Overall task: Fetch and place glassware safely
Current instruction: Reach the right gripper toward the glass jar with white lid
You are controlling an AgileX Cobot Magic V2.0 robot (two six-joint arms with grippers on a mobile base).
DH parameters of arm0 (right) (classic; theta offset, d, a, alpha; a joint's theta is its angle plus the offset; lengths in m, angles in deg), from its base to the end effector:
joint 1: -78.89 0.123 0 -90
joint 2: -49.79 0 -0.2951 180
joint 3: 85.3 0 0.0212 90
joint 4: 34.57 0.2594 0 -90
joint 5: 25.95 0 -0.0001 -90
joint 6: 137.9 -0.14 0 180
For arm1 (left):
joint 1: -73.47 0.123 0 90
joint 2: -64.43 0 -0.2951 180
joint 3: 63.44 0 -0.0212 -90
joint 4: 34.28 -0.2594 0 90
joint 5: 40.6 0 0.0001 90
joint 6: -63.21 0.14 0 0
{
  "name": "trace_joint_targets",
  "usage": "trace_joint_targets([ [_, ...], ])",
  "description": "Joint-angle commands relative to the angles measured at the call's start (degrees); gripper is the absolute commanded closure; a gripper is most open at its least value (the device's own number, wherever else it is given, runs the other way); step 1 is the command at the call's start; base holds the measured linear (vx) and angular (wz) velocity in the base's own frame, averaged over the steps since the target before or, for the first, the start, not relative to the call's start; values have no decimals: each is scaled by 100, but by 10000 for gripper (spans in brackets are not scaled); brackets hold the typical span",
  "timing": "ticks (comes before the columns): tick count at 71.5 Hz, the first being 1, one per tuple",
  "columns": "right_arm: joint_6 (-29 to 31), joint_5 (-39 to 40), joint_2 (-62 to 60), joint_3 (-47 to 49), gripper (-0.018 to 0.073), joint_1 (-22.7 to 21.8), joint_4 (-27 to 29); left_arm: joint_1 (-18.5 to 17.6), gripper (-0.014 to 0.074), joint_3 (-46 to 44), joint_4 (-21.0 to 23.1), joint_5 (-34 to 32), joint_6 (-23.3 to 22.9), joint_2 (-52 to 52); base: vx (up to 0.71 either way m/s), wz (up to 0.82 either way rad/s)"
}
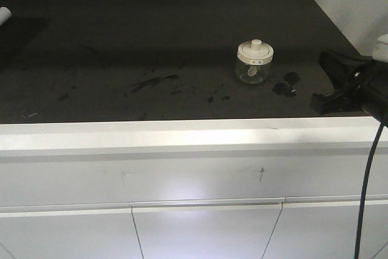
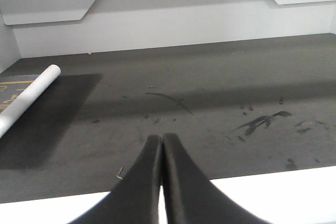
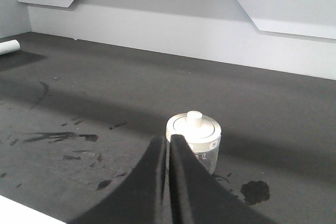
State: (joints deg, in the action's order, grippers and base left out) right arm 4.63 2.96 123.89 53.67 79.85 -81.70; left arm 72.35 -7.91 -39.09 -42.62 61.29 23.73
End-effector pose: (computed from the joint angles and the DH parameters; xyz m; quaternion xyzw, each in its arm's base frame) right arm 0.2927 0.0545 0.3054 -0.1649 0.7140 0.1037 0.6725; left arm 0.1760 -0.0038 0.2980 0.0266 0.7322 0.0094 0.6805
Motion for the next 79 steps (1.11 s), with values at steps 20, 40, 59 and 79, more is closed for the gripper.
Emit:
trace_joint_targets([
  [20,10,348,-118,151,385,-9,70,-37,603,-145,43,-413,-63,-17,0,0],
  [40,55,586,266,151,48,-9,33,-37,603,-145,43,-419,-63,-15,0,0],
  [59,55,1016,1500,855,57,-9,119,-37,603,-145,43,-419,-63,-15,0,0],
  [79,55,1419,3157,2378,61,-9,143,-37,603,-145,43,-419,-63,-15,0,0],
])
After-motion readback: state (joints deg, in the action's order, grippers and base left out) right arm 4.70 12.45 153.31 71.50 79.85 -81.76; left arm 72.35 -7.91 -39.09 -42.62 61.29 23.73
